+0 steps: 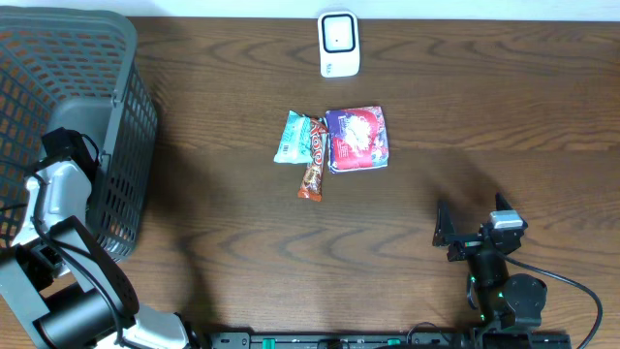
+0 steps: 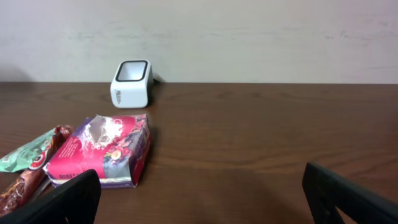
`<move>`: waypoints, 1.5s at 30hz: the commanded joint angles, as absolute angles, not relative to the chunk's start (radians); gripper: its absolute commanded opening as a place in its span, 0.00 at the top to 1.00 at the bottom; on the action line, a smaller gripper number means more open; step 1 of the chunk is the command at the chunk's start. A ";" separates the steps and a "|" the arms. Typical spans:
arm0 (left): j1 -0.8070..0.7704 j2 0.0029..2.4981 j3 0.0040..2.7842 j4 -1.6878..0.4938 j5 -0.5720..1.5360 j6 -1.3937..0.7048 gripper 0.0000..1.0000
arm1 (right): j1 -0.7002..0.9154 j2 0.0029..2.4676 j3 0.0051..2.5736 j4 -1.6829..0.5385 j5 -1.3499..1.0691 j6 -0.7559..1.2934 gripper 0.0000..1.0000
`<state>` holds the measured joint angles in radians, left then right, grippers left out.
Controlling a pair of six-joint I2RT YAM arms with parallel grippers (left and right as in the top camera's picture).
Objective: Scan the item barcode
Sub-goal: 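Reach the left gripper into the basket and grasp the orange snack pack, then carry the orange pack with the left gripper and drop it on the table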
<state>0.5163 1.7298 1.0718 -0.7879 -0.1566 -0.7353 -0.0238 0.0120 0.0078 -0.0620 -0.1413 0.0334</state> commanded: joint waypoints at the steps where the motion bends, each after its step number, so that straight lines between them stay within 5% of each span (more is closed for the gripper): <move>1: 0.514 1.745 1.036 -0.785 -0.169 -0.750 0.21 | -0.038 0.007 0.006 -0.064 -0.141 0.040 0.01; 3: 0.514 1.745 1.036 -0.781 -0.168 -0.750 0.56 | -0.038 0.007 0.006 -0.064 -0.141 0.040 0.01; 6: 0.514 1.745 1.041 -0.778 -0.168 -0.750 0.73 | -0.038 0.007 0.006 -0.064 -0.141 0.040 0.01; 12: 0.517 1.714 1.124 -0.780 -0.165 -0.742 0.79 | -0.038 0.007 0.006 -0.064 -0.141 0.040 0.01; 15: 0.525 1.645 1.209 -0.783 -0.143 -0.741 0.91 | -0.038 0.007 0.006 -0.064 -0.141 0.040 0.01; 31: 0.476 1.033 1.365 -0.542 0.238 -0.733 0.92 | -0.038 0.007 0.006 -0.064 -0.141 0.040 0.01; 37: 0.328 1.018 1.365 -0.434 0.574 -0.544 0.92 | -0.038 0.007 0.006 -0.064 -0.141 0.040 0.01; 45: 0.070 1.160 1.357 -0.427 0.599 -0.512 0.92 | -0.038 0.007 0.006 -0.064 -0.141 0.040 0.01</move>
<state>0.1604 1.0908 1.3579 -0.4294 0.5350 -0.5560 -0.0238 0.0120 0.0078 -0.0620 -0.1413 0.0334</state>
